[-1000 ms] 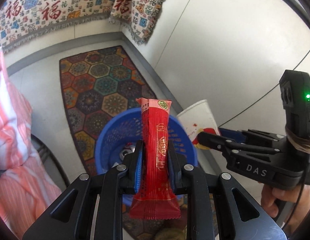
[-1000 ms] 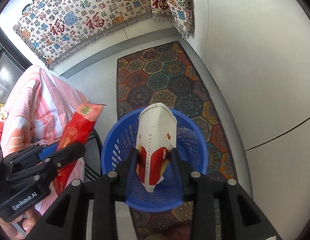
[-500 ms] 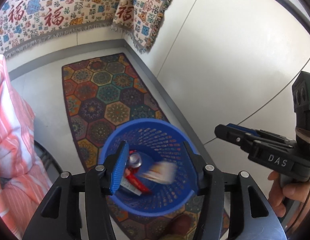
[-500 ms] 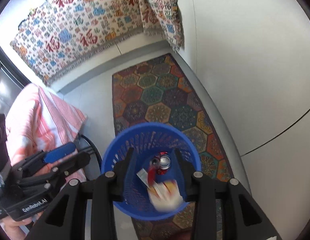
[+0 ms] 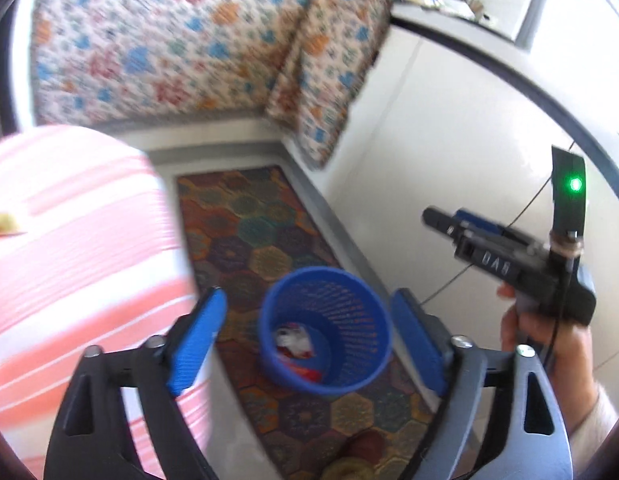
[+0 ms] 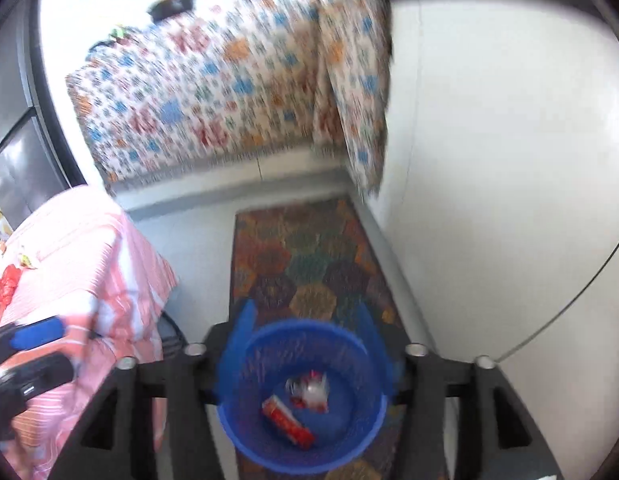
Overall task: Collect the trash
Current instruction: 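Open both grippers to drop the wrapper and cup into the wastebasket, then swing both tools back toward the remaining trash on the table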
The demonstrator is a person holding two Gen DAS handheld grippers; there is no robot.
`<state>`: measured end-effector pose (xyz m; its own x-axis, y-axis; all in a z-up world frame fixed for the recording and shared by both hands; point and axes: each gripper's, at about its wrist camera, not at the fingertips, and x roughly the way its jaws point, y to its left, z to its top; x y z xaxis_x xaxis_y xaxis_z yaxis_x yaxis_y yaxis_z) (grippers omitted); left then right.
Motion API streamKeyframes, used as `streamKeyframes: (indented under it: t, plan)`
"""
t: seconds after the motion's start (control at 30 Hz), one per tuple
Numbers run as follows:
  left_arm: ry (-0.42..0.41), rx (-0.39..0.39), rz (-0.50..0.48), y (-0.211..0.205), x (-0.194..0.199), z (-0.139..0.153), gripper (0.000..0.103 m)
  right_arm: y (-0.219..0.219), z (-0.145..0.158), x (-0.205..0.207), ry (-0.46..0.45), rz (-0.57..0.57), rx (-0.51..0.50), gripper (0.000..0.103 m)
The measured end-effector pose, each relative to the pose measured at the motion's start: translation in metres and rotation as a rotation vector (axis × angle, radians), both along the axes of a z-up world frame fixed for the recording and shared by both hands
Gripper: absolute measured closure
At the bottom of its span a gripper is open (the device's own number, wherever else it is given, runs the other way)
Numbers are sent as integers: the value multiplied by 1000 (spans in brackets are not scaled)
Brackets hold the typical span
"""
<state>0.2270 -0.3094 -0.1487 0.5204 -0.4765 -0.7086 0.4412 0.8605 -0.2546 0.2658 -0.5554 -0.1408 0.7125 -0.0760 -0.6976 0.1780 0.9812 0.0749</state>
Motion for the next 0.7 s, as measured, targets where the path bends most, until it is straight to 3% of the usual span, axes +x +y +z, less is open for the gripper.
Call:
streamKeyframes:
  t: [0.17, 0.33, 0.6, 0.7]
  plan:
    - [-4, 96, 71, 75, -33, 9, 10, 57, 39, -12, -106, 54, -72, 23]
    - [3, 205, 228, 164, -56, -14, 10, 131, 55, -16, -149, 171, -46, 23]
    - [21, 303, 411, 289, -63, -46, 10, 272, 21, -34, -18, 401, 3, 23]
    - [48, 304, 456, 319, -56, -54, 10, 322, 10, -43, 24, 471, -4, 23]
